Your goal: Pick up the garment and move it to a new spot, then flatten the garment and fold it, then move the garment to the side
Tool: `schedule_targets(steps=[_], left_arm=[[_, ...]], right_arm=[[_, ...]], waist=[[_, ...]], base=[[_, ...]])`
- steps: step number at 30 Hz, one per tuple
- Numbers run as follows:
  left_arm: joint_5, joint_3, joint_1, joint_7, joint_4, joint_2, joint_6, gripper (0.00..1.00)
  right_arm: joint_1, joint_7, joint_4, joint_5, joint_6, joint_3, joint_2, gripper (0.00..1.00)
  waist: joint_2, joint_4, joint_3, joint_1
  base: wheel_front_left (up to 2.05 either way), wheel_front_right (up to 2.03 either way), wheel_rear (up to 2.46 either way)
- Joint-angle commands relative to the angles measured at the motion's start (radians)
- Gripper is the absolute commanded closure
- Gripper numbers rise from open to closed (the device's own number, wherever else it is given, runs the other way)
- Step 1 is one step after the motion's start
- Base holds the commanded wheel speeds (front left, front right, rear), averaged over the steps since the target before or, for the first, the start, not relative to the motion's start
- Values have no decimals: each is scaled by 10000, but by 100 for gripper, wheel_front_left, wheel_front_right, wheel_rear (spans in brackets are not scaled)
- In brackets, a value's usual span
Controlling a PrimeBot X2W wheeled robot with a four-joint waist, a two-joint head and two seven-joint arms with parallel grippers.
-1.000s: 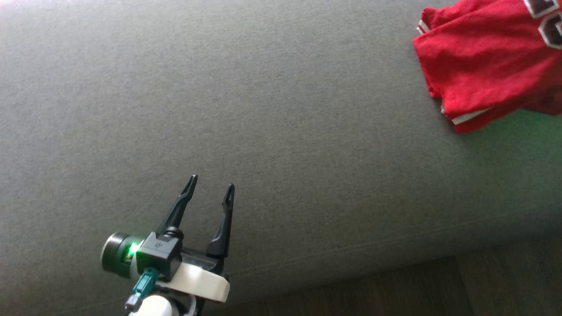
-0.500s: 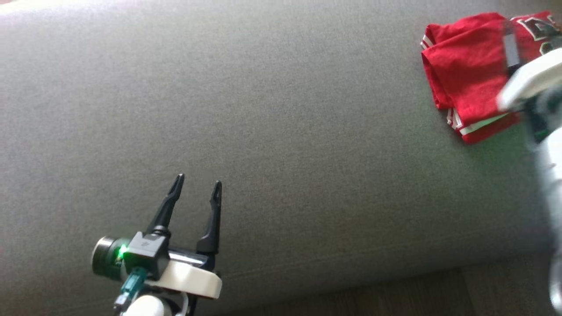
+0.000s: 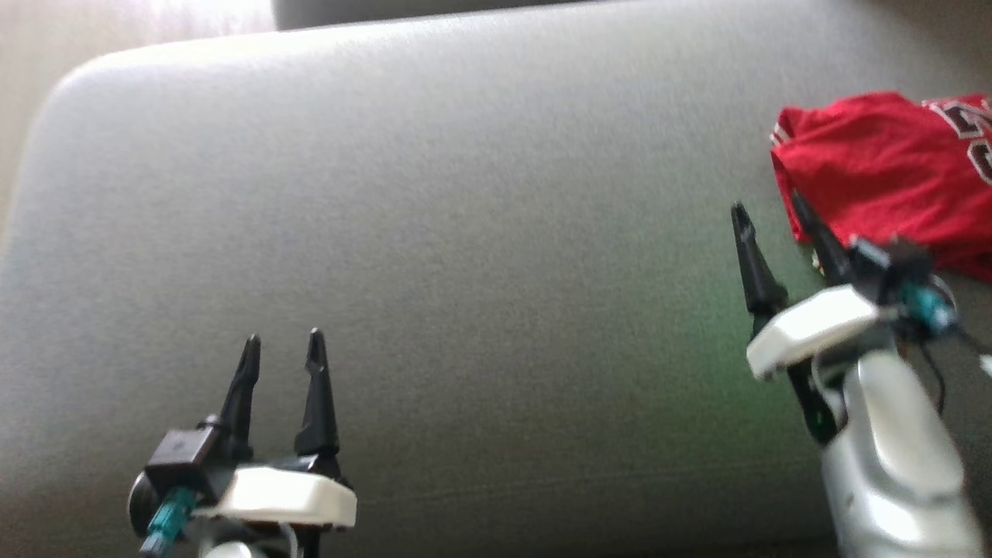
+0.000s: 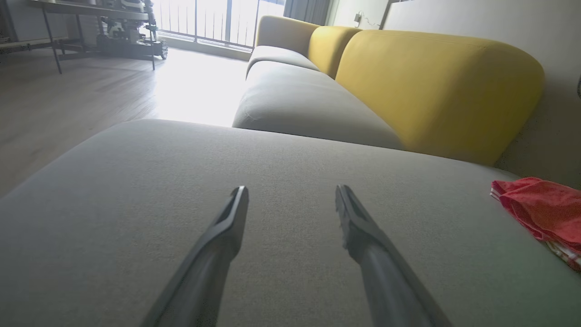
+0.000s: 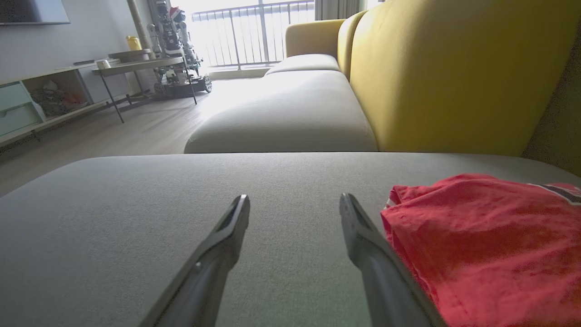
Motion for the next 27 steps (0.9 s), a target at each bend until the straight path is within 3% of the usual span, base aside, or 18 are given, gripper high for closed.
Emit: schedule_targets(steps=[1,9,18,27], left_arm=[[-150,427,-8,-76,-364,-51,137,0],[-102,561,584,-76,-416,-52,296,0],[330,853,932,-76,-619,-52,116,0],[424,865,1103,-76,-514,-52,-31,0]], right_arm=[[518,-119,-1028,-167,-4,-9,223,0],[2844,-119,-3231,530,-4,362,323,0],[4279,-120,-4616,536,-4,305,325,0],[4718,-120,-4864,372,-4,414,326,0]], waist=[[0,277,-482,1],[0,311,-1373,1],[0,83,-1685,1],[0,128,-1776,1]], base=[[0,0,0],[0,0,0],[0,0,0],[0,0,0]])
